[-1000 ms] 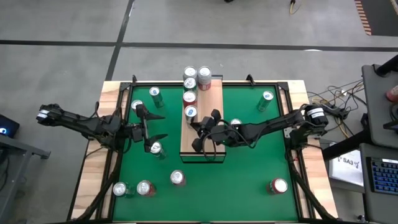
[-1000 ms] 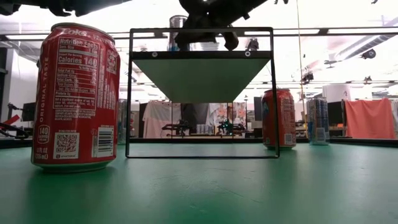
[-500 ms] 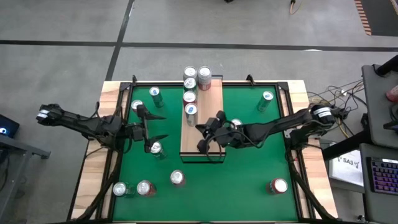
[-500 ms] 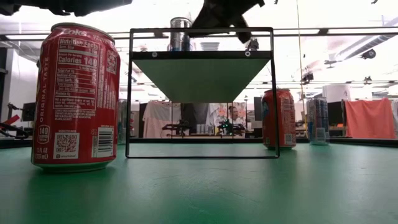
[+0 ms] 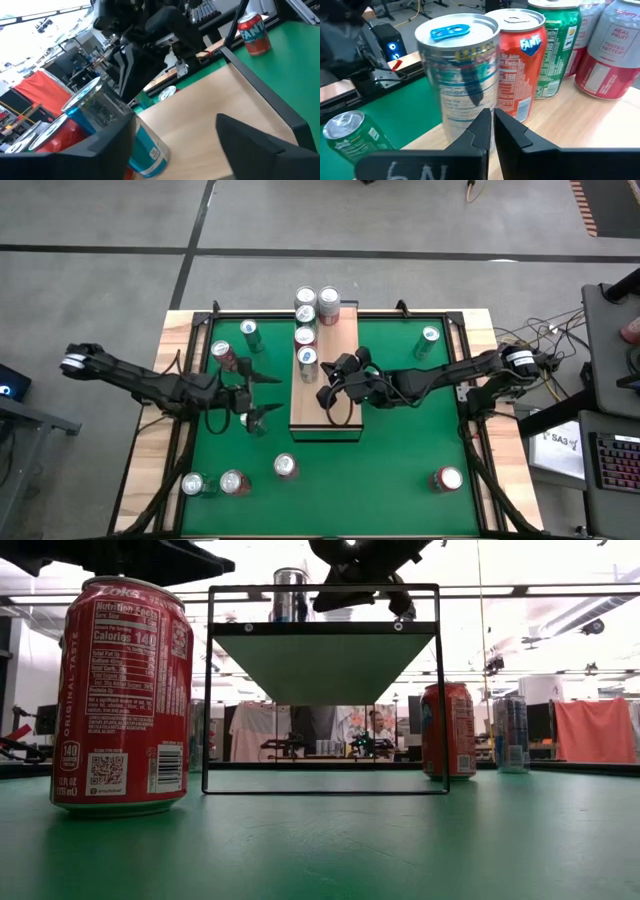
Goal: Place canned beverage on shelf
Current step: Put the blue can on the shelf
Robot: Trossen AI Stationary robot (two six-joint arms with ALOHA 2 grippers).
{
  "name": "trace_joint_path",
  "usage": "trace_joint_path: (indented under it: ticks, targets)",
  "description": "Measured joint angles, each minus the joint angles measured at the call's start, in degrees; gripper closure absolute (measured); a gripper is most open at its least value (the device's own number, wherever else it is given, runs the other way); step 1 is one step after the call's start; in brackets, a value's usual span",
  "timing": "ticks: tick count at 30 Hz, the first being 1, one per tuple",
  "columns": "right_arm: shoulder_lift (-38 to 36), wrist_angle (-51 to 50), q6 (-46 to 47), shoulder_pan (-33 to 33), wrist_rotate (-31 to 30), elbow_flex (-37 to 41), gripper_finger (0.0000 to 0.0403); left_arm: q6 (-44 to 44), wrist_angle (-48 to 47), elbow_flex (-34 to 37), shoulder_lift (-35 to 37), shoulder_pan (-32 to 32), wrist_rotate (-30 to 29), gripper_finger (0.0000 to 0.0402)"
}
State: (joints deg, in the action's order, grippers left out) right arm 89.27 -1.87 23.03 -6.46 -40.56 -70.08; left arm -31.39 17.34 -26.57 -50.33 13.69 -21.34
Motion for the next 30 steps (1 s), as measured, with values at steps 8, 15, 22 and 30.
trace_joint_path:
  ticks: [8, 15, 22, 30]
  targets:
    - [0.0, 0.4, 0.4, 0.7, 0.0, 0.0, 0.039, 1.7, 4.7, 0.0, -5.5, -4.5, -0.1, 0.0331]
    - [0.0, 0.9, 0.4, 0.9, -0.1, 0.0, 0.039, 5.4, 10.3, 0.0, -11.2, -10.2, -0.2, 0.0381]
    - [0.1, 1.2, -0.3, 1.2, -0.1, 0.0, 0.039, 4.9, 13.5, 0.0, -12.8, -11.0, -0.2, 0.0399]
    - [0.5, 3.9, -3.4, 1.2, -0.1, 0.0, 0.039, 3.5, 15.0, 0.0, -12.7, -11.3, -0.2, 0.0401]
